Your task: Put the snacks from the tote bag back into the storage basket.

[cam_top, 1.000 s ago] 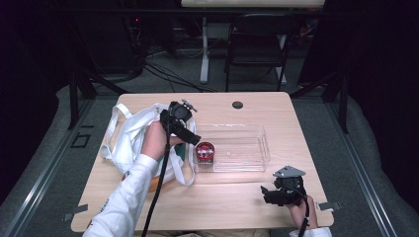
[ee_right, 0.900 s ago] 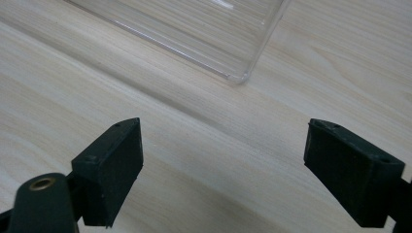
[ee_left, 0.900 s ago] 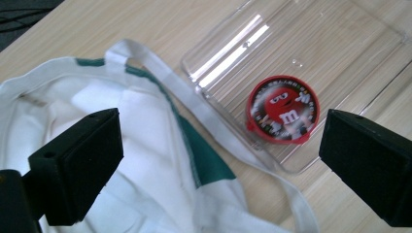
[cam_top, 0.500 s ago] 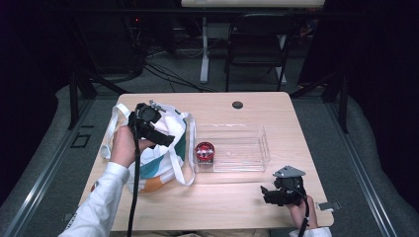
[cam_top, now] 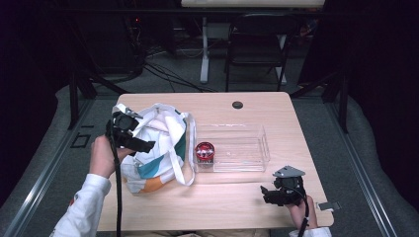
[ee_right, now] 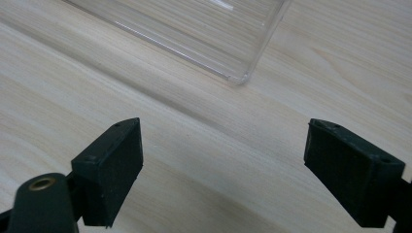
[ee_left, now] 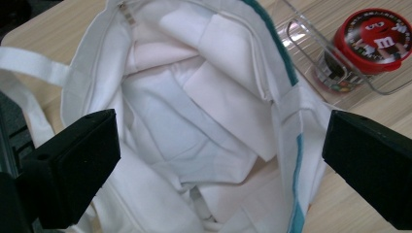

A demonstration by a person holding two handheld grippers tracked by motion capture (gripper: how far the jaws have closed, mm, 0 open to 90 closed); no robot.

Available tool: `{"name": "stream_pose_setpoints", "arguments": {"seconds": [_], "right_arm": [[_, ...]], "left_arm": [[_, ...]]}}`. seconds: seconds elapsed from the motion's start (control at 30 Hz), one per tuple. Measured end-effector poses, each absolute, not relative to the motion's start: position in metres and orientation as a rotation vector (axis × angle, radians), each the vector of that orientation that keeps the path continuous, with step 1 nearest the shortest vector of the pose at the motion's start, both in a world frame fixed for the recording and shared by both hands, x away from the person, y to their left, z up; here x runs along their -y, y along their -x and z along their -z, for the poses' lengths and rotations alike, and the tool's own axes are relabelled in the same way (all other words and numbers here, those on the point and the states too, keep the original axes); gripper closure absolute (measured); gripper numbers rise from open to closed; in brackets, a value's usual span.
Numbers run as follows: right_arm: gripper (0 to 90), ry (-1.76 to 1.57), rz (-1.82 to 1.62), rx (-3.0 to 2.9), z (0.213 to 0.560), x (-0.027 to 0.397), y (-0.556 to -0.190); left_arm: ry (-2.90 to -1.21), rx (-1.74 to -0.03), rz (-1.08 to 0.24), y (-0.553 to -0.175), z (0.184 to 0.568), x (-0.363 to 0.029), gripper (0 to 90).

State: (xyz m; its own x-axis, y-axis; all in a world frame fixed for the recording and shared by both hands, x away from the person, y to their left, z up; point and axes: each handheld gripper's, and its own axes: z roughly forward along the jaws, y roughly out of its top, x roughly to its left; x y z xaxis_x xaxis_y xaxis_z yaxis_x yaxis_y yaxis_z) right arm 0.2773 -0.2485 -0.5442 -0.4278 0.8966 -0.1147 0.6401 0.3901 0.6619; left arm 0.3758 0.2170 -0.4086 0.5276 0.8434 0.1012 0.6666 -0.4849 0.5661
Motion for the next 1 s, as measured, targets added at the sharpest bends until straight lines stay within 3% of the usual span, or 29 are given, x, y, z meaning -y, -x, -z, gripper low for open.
{"name": "stream_pose_setpoints", "arguments": {"seconds": [0.53,1.0], "right_arm": [[13.6,-1.306,-0.737,-2.202,0.544,0.247,-0.276],[13.6,-1.297,-0.745,-2.195,0.543,0.248,-0.277]], "left_arm": [[-2.196,-1.403,-0.471,-0.328,0.456,-0.280,0.5],[-2.181,-1.477,-0.369,-0.315,0.492,-0.297,0.5]]}}
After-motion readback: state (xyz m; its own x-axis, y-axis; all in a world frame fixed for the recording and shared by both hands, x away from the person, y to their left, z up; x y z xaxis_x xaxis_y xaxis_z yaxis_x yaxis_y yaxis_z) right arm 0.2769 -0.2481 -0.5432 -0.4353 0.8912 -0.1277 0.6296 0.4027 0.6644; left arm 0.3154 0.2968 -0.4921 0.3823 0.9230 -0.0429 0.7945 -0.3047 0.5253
